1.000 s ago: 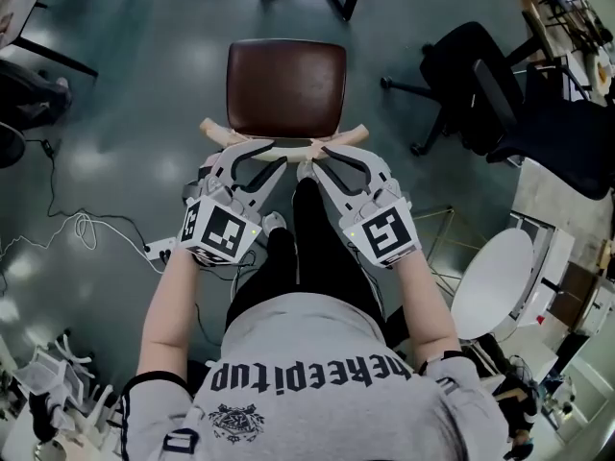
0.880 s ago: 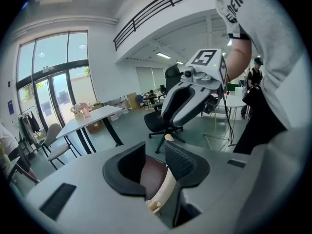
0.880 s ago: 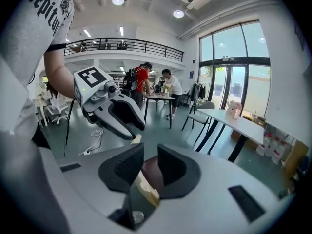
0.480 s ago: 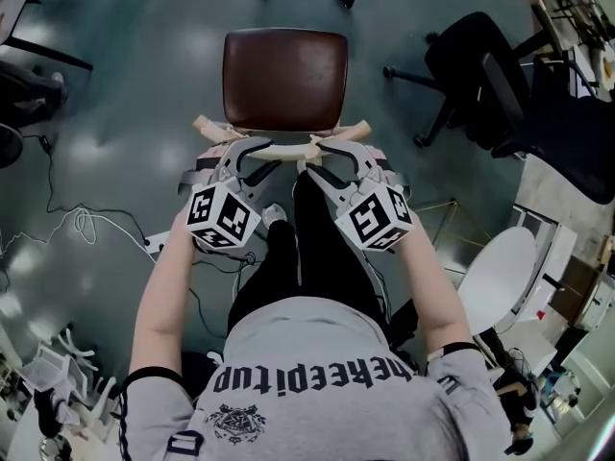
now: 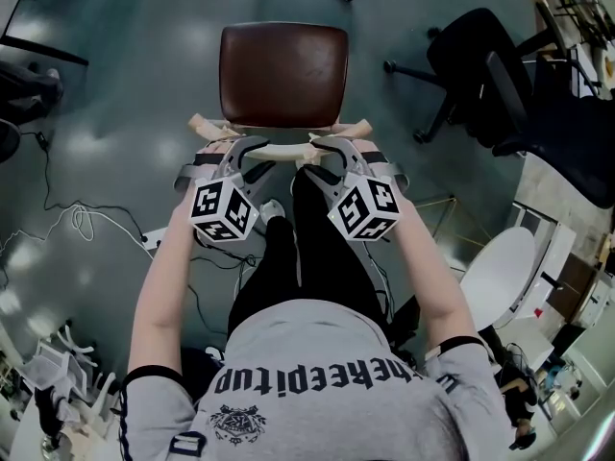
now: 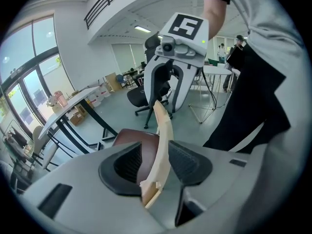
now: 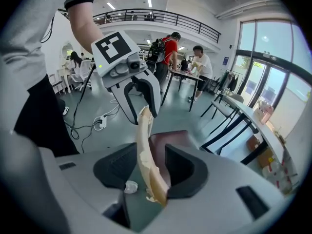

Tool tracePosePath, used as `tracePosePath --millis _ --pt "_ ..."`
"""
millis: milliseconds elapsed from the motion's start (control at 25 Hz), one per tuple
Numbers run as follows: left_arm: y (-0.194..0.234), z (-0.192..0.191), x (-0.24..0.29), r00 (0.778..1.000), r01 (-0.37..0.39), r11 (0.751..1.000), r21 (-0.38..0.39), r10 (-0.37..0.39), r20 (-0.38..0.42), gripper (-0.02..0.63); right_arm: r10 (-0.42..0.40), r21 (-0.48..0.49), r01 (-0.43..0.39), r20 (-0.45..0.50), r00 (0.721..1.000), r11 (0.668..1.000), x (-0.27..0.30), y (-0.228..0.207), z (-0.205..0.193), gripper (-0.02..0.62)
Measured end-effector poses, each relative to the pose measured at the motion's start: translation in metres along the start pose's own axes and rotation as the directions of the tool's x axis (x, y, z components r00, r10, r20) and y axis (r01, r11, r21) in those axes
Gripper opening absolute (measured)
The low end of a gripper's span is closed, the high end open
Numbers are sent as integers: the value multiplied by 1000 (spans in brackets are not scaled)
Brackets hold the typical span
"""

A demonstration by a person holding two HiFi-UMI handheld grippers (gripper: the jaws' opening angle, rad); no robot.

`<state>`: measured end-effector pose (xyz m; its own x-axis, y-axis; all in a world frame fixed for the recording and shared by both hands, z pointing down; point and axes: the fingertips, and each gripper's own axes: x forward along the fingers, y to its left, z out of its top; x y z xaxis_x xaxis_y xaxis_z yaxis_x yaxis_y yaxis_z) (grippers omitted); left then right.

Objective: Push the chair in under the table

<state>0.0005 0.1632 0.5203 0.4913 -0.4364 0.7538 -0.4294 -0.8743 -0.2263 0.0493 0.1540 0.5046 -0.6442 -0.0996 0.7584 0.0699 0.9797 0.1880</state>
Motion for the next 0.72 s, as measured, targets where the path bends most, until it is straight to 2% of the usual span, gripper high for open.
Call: tracePosePath --millis 720 --pt "-11 -43 27 989 84 996 15 -82 -120 181 70 -73 -84 -170 983 994 39 12 -44 201"
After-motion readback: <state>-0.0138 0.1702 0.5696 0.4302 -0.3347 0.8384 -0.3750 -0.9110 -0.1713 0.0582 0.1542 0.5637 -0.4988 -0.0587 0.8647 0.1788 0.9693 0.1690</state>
